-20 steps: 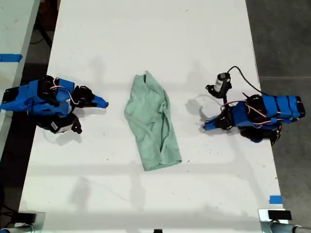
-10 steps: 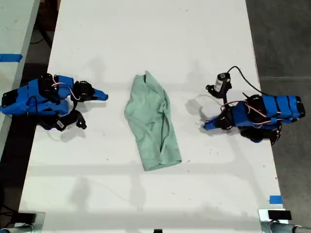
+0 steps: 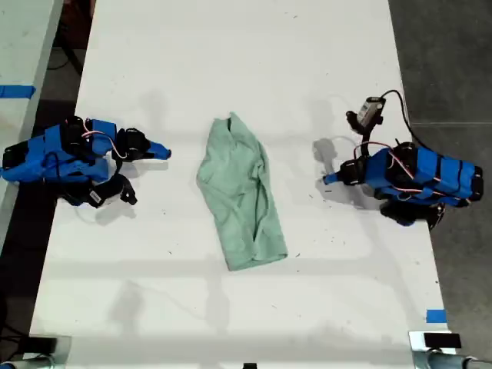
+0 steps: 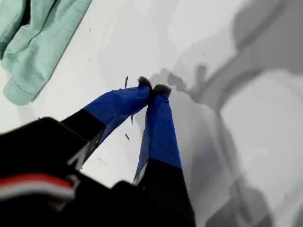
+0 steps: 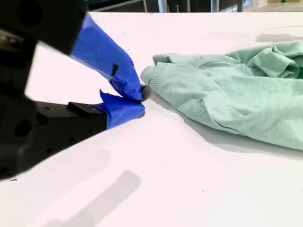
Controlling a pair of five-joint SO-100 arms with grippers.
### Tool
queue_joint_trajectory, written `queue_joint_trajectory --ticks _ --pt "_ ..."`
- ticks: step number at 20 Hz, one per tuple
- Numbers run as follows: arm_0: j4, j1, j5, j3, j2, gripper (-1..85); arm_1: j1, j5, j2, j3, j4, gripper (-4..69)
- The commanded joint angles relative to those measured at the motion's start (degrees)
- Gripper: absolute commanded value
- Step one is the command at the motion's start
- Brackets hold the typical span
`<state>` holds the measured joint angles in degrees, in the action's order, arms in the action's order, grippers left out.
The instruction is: Fold t shirt
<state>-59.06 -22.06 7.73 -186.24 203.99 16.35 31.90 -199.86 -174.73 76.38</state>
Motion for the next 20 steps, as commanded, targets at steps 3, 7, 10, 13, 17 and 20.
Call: queue_joint_trajectory --ticks 3,7,10,13,17,20 --pt "0.7 0.5 0.3 -2.5 -0.3 -0.2 0.0 1.0 -0.8 -3.4 0.0 1.9" --pt "0.7 0.4 0.4 -2.5 -0.4 -0.2 -0.3 1.0 -0.8 -3.4 0.0 1.9" --pt "0.7 0.2 0.4 -2.5 -0.4 -0.2 -0.4 1.0 -0.8 -3.4 0.0 1.9" --pt "0.7 0.1 0.4 -2.5 -0.4 -0.2 -0.7 1.0 -0.8 -3.4 0.0 1.9" --pt "0.7 0.0 0.4 -2.5 -0.4 -0.2 -0.8 0.7 -0.8 -3.4 0.0 1.9" --pt "0.7 0.0 0.4 -2.5 -0.4 -0.2 -0.9 0.7 -0.8 -3.4 0.0 1.9"
